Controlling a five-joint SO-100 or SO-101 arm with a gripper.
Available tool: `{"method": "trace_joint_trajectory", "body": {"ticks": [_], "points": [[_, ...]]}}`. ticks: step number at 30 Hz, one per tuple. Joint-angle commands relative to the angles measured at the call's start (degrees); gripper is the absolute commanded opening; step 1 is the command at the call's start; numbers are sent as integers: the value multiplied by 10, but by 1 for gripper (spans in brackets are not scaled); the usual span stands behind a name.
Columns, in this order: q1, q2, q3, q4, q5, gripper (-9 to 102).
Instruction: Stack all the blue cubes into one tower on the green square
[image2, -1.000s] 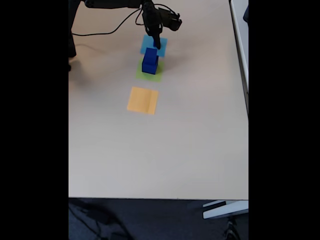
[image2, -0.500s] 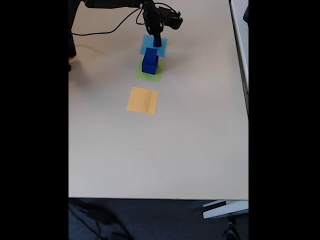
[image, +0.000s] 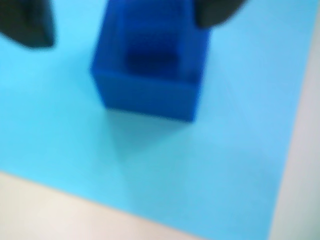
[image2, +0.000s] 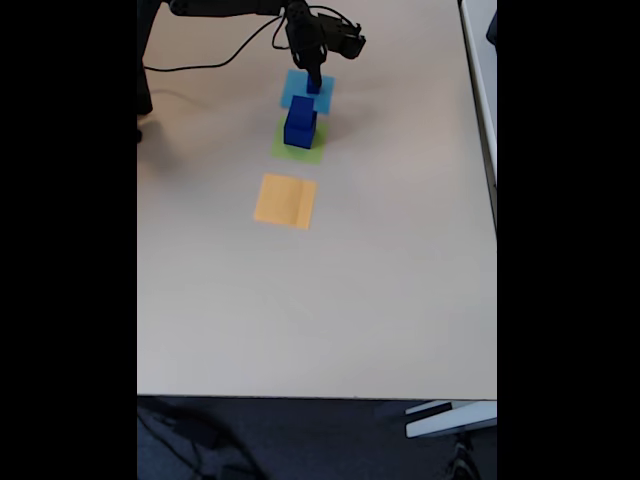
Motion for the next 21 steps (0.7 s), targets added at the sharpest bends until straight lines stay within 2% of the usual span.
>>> {"method": "trace_joint_trajectory", "body": {"ticks": [1, 11, 21], "points": [[4, 23, -42, -4, 3, 13], [3, 10, -58, 0, 7, 7], [2, 9, -61, -1, 7, 17]]}}
